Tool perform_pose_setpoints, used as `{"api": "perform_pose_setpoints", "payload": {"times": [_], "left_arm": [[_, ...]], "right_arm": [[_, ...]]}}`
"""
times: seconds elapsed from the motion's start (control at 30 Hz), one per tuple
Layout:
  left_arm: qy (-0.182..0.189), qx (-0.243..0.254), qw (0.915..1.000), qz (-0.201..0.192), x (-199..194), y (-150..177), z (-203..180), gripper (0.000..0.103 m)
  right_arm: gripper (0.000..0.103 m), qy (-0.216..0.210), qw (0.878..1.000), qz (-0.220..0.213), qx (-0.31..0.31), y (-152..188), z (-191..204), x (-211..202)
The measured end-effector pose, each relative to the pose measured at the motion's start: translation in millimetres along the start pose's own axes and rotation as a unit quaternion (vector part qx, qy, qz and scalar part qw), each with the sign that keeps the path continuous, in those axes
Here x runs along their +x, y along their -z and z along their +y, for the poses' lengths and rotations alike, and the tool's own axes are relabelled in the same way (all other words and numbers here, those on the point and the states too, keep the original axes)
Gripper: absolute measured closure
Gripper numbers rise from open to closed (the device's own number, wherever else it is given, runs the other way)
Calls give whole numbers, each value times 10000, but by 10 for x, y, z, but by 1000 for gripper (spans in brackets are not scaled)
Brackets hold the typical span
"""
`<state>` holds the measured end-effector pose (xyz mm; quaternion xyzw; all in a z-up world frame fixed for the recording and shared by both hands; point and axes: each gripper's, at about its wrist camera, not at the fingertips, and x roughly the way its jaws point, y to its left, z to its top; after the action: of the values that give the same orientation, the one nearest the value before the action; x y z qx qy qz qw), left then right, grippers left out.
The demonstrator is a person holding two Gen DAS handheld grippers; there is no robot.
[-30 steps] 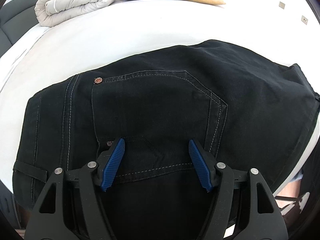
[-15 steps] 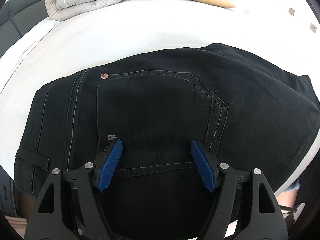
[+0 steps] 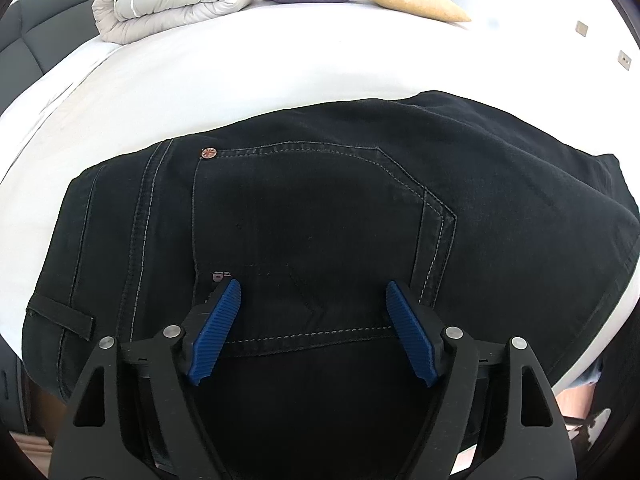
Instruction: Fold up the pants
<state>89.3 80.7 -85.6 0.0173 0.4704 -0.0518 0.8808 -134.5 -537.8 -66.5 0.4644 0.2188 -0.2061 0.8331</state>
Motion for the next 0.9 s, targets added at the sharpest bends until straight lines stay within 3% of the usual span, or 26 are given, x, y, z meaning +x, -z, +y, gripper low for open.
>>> {"api": "perform_pose_setpoints", "payload": {"times": [0.07,0.13,0.17,0.2,0.23,0.27,0.37,0.5,0.57,0.67,0.7,0.77,0.8,0.83,0.87,0.9], "left_arm": [[-3,-20,10000,-23,4,-2,-2,25],[-2,-42,10000,-49,10,-2,-9,23],[-24,-45,10000,-59,10,0,-15,23],[-37,-43,10000,-63,18,-3,-27,23],[-38,-42,10000,-68,21,-2,-32,23],[-28,-42,10000,-71,20,2,-31,23],[-3,-20,10000,-68,41,-17,-50,23],[18,-9,9999,-99,33,-3,-30,23],[39,-35,9999,-160,18,21,-15,22],[72,-139,9994,-316,2,80,22,22],[67,-184,9992,-361,2,89,26,22],[21,-247,9988,-412,-3,93,21,21],[13,-287,9987,-419,-8,94,22,21],[18,-307,9986,-419,-16,88,17,21],[36,-323,9986,-427,-27,95,21,21],[68,-354,9983,-455,-51,103,25,21]], "right_arm": [[42,-50,9907,322,-1322,27,539,75],[43,-105,9526,993,-2873,293,1168,340],[50,-31,9313,1155,-3456,445,1399,453],[66,36,9009,1346,-4125,664,1660,623],[77,51,8815,1603,-4441,809,1818,778],[94,30,8678,1849,-4612,925,1942,920],[96,-47,8294,2431,-5029,1269,2198,1312],[96,77,8055,3048,-5081,1580,2224,1828],[103,163,8094,2956,-5072,1606,2167,2060],[103,63,8484,2680,-4565,1388,2135,2211],[103,452,8616,2102,-4598,1281,2143,2246],[103,1363,8681,1245,-4609,1117,2087,2313],[103,1414,8872,1170,-4234,973,1999,2327],[103,1245,9139,1274,-3647,819,1891,2280],[103,1170,9270,1245,-3338,743,1838,2185],[101,1072,9324,1109,-3268,722,1827,2041]]}}
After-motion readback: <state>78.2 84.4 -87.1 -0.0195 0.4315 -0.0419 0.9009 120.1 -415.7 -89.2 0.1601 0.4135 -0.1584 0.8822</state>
